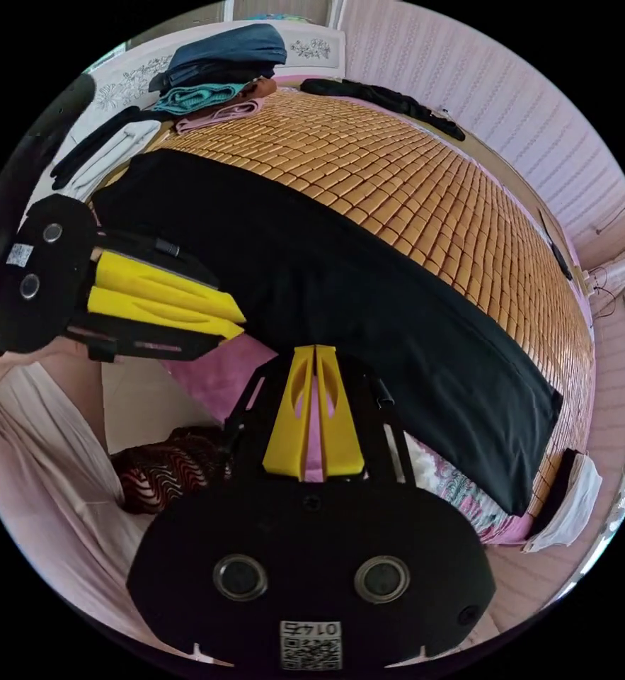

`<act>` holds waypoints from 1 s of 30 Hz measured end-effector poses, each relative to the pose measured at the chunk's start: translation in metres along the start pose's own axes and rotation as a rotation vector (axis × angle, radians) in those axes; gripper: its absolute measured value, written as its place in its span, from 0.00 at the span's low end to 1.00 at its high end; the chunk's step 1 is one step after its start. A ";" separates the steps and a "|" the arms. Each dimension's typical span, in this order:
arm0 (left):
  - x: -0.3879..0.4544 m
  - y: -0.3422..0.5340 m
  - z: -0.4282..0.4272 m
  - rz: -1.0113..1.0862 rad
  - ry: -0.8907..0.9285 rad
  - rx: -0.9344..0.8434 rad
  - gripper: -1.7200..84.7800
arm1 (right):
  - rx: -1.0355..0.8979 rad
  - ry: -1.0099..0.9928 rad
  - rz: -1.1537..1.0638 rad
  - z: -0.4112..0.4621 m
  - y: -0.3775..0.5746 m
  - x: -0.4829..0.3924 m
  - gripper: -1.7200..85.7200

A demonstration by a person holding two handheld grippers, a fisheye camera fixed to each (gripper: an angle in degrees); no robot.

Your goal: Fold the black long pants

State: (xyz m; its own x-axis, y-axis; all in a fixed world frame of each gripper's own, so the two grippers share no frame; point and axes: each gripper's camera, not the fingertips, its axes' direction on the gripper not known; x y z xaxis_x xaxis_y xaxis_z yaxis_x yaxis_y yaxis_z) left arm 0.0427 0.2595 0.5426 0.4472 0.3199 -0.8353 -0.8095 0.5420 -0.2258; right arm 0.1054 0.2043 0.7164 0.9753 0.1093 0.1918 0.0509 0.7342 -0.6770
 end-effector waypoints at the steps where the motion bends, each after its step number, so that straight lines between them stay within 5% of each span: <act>1: 0.004 0.005 0.007 0.006 0.008 0.014 0.01 | 0.006 0.016 0.000 0.004 0.003 -0.002 0.02; 8: -0.005 0.023 0.014 -0.045 0.110 0.094 0.01 | -0.170 -0.229 -0.122 -0.005 -0.061 0.036 0.01; 13: -0.001 0.030 0.019 -0.058 0.117 0.125 0.01 | -0.159 -0.168 -0.127 0.012 -0.146 0.053 0.01; 22: 0.010 0.036 0.024 -0.018 0.090 0.139 0.01 | -0.589 -0.072 -0.350 0.075 -0.245 0.047 0.01; 30: 0.017 0.036 0.027 0.007 0.064 0.134 0.01 | -0.427 -0.275 -0.136 0.071 -0.267 0.132 0.01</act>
State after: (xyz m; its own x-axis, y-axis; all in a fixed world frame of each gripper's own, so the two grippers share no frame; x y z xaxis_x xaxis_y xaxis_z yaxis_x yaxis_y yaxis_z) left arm 0.0311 0.3050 0.5339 0.4131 0.2758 -0.8679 -0.7526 0.6400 -0.1549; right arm 0.2048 0.0705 0.9733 0.8642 0.2464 0.4386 0.3118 0.4219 -0.8513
